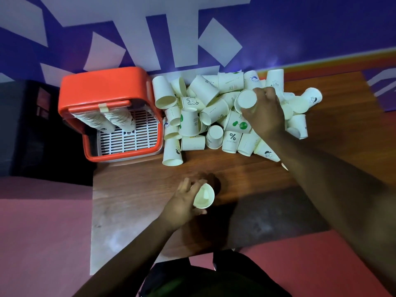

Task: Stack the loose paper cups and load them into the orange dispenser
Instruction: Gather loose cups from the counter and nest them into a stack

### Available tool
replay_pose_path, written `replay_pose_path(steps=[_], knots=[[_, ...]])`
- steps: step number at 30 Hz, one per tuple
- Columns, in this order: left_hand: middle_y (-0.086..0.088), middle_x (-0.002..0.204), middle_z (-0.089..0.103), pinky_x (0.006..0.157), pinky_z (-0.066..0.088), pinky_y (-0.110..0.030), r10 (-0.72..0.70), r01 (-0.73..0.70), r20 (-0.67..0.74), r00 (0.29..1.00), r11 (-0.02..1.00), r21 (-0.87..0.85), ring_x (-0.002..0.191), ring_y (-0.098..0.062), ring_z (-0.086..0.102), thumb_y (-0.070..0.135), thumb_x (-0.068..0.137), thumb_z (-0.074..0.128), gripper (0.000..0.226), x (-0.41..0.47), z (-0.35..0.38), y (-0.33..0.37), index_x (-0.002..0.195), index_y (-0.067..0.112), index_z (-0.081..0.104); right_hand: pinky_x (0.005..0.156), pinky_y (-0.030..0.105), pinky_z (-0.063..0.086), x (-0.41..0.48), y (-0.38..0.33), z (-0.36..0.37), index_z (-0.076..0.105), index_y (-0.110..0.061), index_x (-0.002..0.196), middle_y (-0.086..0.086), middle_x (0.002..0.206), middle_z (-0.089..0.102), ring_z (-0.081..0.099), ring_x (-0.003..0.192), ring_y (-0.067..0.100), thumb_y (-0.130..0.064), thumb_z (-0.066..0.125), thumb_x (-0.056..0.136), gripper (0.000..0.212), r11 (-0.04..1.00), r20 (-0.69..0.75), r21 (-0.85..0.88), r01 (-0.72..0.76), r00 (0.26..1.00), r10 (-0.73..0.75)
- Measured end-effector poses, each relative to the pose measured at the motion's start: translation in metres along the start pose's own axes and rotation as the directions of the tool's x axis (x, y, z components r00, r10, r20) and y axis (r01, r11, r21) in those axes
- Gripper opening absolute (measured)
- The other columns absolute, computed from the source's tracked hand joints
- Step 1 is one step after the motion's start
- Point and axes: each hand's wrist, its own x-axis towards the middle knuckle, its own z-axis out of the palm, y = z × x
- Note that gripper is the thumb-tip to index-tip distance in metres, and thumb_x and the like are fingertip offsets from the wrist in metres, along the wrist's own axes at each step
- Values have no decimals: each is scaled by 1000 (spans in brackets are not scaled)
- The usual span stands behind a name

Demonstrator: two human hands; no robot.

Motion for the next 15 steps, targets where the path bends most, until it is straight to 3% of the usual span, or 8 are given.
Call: replay_pose_path(steps=[3,5,7,9,11,13,15], knots=[[8,123,34,94,50,-34,-28,28,-3,1000,999,-32,122,-19,43,36,71,86,94,3,4,2,149,35,33,86,35,52,-18,-4,-15,53,-13,126,9,125,51,58,106,25,-39,74,77,59,961,-92,277,-22,995,49],[7,125,33,97,46,-32,-14,15,31,999,999,-29,125,-19,40,41,72,85,101,3,1,4,153,35,26,82,28,53,-39,-9,-27,54,-17,122,3,120,54,60,95,17,-38,77,76,55,870,-73,489,-58,992,107],[3,129,32,103,43,-36,-8,9,66,998,1000,-24,127,-18,35,54,70,83,110,1,-7,7,156,35,17,79,25,54,-63,-18,-39,56,-24,112,-2,110,63,64,91,10,-36,78,77,43,706,68,685,-180,981,184],[4,133,32,108,39,-38,-58,62,35,998,991,-122,131,-14,33,65,68,79,113,-1,-19,13,156,37,14,73,22,53,-90,-26,-47,59,-25,101,-5,97,68,65,85,4,-32,75,81,26,623,246,710,-328,945,217],[12,146,28,116,32,-39,-102,81,-52,993,945,-318,141,-8,29,66,69,78,109,0,-33,21,155,42,15,64,26,51,-119,-28,-42,63,-19,100,0,91,69,65,77,10,-31,73,84,22,507,421,710,-488,872,250],[15,156,25,119,29,-41,-82,17,-108,991,863,-504,147,-6,25,60,71,79,104,1,-44,32,154,47,18,58,29,47,-146,-30,-33,64,-10,104,7,86,67,62,69,16,-29,72,85,28,235,619,700,-675,737,272],[17,156,30,116,35,-41,-43,-25,-94,995,785,-619,147,-8,30,49,76,80,92,1,-52,45,151,49,27,58,30,45,-167,-36,-27,64,-7,107,10,84,64,59,66,18,-27,70,87,29,4,780,597,-803,581,232]])
